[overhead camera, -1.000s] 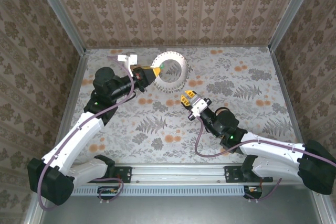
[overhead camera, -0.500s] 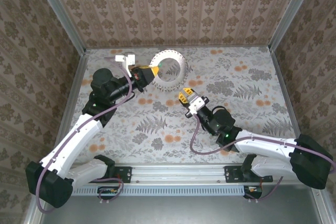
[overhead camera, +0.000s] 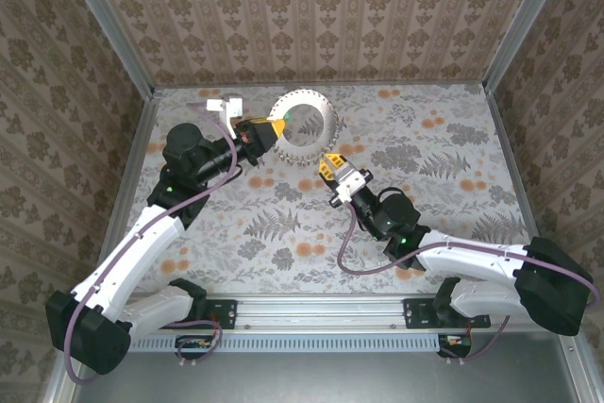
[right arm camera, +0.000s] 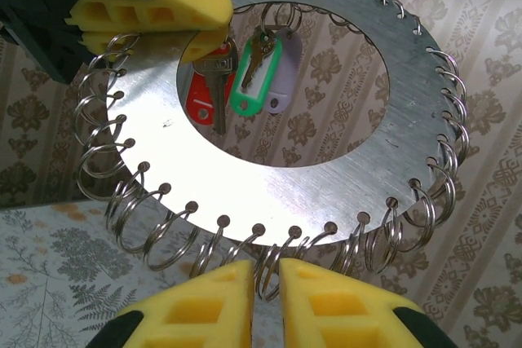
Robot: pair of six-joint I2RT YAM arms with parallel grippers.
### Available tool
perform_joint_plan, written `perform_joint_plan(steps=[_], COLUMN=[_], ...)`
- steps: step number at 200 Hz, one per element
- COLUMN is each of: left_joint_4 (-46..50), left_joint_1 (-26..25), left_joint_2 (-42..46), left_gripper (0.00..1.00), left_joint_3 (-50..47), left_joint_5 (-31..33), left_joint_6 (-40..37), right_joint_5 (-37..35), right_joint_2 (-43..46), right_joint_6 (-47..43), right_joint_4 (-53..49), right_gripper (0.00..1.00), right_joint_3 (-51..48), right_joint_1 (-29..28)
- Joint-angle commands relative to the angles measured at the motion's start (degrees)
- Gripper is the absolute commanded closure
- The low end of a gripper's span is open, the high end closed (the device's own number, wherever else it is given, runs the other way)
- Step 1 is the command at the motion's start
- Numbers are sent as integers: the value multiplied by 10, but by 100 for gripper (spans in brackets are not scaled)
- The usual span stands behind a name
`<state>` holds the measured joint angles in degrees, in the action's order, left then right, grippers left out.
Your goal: Put the keys on the keyring
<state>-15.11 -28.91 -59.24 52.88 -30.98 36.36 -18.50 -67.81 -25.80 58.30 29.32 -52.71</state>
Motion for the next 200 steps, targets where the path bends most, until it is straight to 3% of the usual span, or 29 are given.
perform_joint_plan(steps=[1, 94, 200], left_joint_4=[-14, -18, -15], left_joint_1=[-4, -5, -5], left_joint_2=[14, 13, 17], left_gripper=[100, 100, 100], left_joint_3=[-1, -4, -3], left_joint_5=[4, 7, 8], left_joint_6=[-5, 0, -3], right_joint_5=[-7, -23, -60], right_joint_2=[-7, -28, -52], right_joint_6=[-7, -3, -27], right_joint_4=[24, 47, 66], right_gripper=[82, 84, 79], right_joint_3=[21, 29, 25], right_joint_1=[0, 0, 2])
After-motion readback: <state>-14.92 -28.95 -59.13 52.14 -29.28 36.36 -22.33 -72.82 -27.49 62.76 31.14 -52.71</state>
